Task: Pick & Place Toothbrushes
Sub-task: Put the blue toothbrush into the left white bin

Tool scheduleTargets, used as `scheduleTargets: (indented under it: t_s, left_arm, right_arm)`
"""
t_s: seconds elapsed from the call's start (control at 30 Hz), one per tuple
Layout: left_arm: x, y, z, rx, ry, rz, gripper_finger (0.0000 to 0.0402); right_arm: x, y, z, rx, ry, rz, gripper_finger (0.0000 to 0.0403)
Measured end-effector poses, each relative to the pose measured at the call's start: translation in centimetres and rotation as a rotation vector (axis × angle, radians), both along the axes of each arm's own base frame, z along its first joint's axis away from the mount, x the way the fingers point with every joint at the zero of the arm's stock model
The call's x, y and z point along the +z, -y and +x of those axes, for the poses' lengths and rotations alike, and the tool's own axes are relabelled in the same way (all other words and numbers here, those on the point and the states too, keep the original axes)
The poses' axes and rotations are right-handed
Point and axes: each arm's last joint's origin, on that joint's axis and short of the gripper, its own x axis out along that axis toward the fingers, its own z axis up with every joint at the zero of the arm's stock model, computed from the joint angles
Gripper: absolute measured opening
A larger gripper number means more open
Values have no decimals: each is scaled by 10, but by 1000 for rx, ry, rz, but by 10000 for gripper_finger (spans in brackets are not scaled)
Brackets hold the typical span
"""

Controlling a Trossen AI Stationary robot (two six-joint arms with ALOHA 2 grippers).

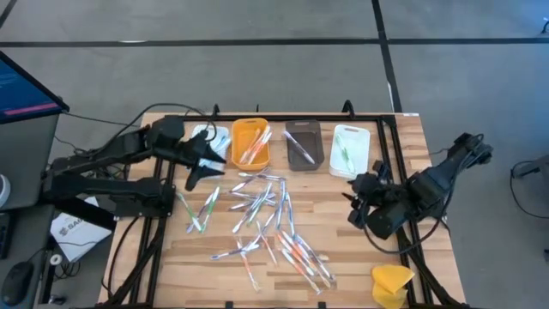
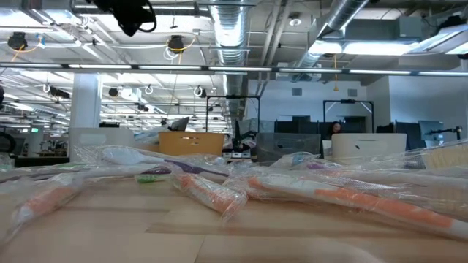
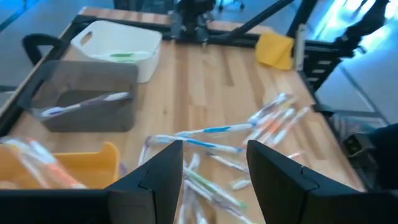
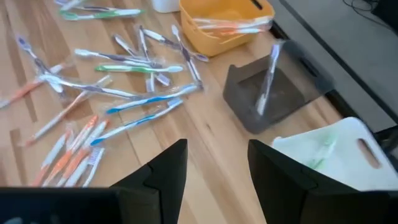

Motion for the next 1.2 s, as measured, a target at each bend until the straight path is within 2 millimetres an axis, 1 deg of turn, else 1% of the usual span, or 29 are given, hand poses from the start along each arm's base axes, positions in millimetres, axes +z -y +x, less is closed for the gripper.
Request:
scheduleTargets:
  t_s: [0.13,0.27,0.37,0.43,0.53,0.6,0.67,0.77,0.87,0.97,1.03,1.1,1.2]
  left_arm:
    - [-7,8,-5,-24,57,-20,173]
    - [-16,13,-2,-55,90,-20,172]
    - [-22,15,4,-69,136,-29,172]
    - [-21,15,10,-63,197,-51,172]
    - [-25,15,18,-55,252,-83,172]
    - [-26,15,21,-56,257,-102,172]
    - [-28,16,23,-57,245,-112,172]
    - [-28,17,24,-55,250,-130,172]
    - [-25,17,25,-36,264,-199,172]
    - [-25,17,25,-25,260,-229,172]
    - [-25,17,25,-25,260,-231,172]
    - [-25,17,25,-24,259,-231,172]
    - [-25,17,25,-24,258,-231,172]
  right_arm:
    - [-17,-6,14,7,8,-4,164]
    - [-32,-18,39,18,38,17,163]
    - [-47,-34,62,153,-10,2,159]
    - [-59,-43,77,252,-45,-12,156]
    - [-77,-49,99,321,-99,20,151]
    - [-88,-44,114,290,-117,69,148]
    - [-94,-35,129,234,-112,128,147]
    - [-99,-15,153,172,-117,232,151]
    - [-106,5,170,155,-162,311,169]
    - [-120,19,181,155,-212,302,205]
    - [-129,23,189,129,-235,305,231]
    - [-138,25,192,122,-304,288,252]
    - [-149,26,196,107,-381,275,271]
